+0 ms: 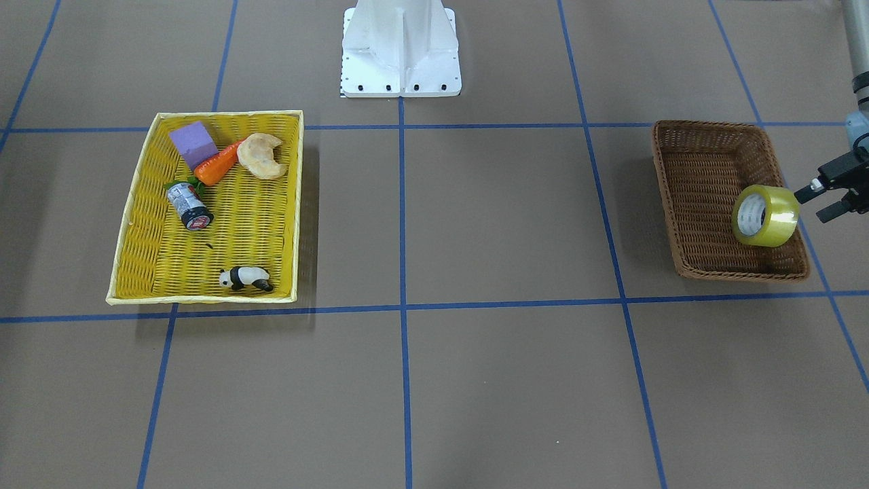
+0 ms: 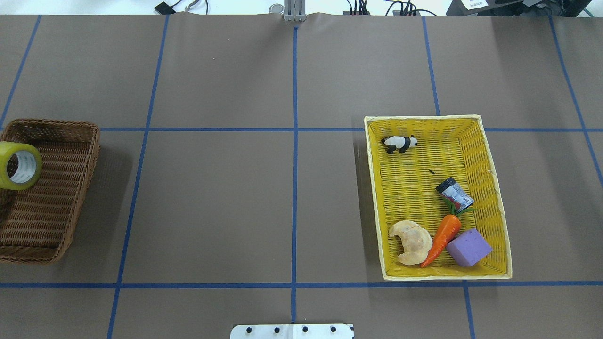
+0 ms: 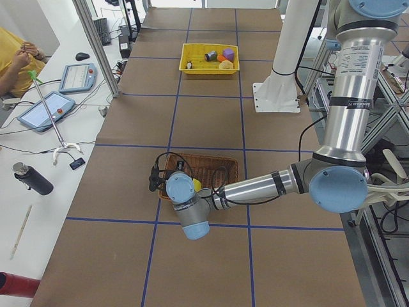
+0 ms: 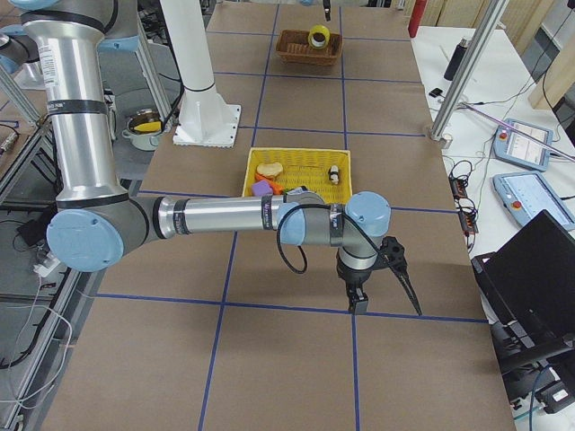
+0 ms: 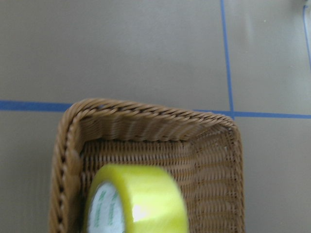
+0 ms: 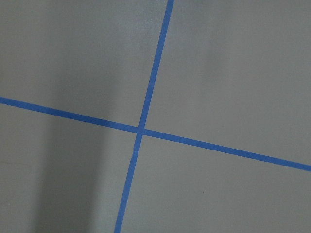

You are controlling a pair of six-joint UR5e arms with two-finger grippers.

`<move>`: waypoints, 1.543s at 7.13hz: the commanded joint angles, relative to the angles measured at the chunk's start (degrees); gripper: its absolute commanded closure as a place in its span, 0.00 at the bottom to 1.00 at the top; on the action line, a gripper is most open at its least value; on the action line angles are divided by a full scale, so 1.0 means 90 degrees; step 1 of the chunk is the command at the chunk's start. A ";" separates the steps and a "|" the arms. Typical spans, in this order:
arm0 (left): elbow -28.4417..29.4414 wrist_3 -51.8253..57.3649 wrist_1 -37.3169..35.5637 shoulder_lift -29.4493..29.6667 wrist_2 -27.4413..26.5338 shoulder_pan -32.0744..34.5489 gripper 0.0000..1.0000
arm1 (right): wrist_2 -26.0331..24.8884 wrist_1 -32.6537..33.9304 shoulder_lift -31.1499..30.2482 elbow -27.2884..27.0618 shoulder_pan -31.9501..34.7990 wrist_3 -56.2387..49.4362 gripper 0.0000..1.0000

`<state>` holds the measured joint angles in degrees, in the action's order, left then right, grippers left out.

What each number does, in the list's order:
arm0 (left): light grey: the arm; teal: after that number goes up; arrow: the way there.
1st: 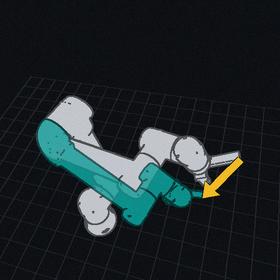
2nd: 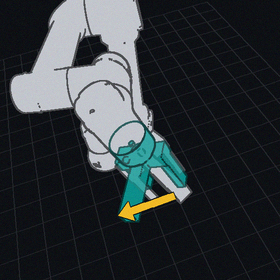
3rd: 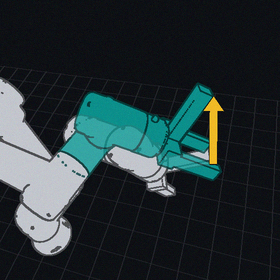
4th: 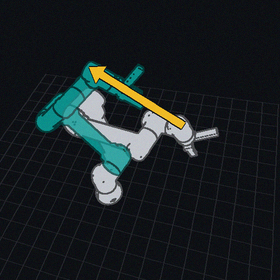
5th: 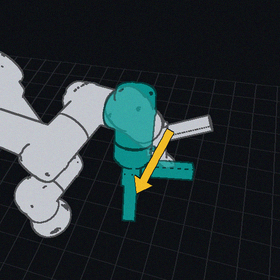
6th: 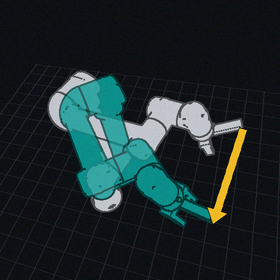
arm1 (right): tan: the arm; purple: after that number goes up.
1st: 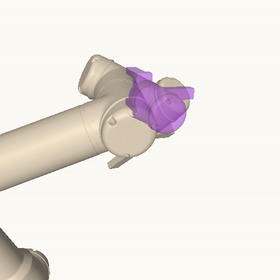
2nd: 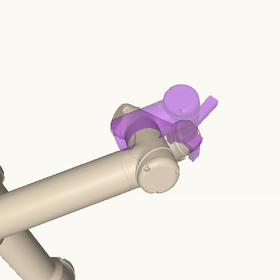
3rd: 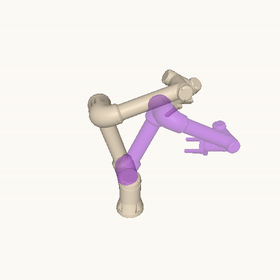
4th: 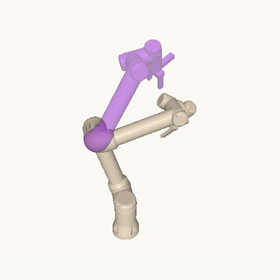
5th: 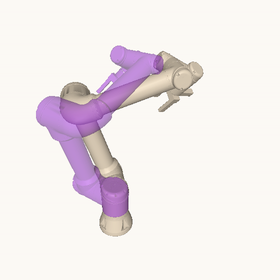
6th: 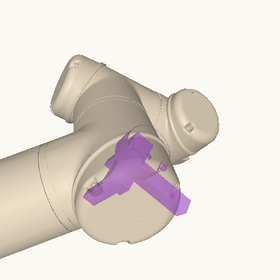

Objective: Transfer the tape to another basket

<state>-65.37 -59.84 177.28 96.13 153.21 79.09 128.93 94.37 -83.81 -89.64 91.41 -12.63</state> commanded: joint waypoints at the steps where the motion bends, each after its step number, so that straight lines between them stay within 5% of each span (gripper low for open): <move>1: -0.0286 0.0695 0.0000 0.0032 -0.1121 0.0050 0.01 | 0.0000 0.0003 -0.0023 -0.0001 0.0000 -0.0003 0.00; 4: -0.0296 0.2617 -0.0631 0.0032 -0.1884 0.0351 0.01 | 0.0000 0.0003 -0.0023 0.0009 0.0000 -0.0003 0.00; 8: -0.0393 0.5636 -0.2388 0.0042 -0.3309 0.0713 0.01 | 0.0010 0.0003 -0.0033 0.0057 0.0000 -0.0013 0.00; 11: -0.0996 0.7162 -0.4378 0.0052 -0.3682 0.1025 0.01 | 0.0010 0.0003 -0.0131 0.0058 0.0000 -0.0013 0.00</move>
<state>-71.71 -0.22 145.29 96.58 121.67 87.24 129.02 94.39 -84.63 -89.11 91.41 -12.74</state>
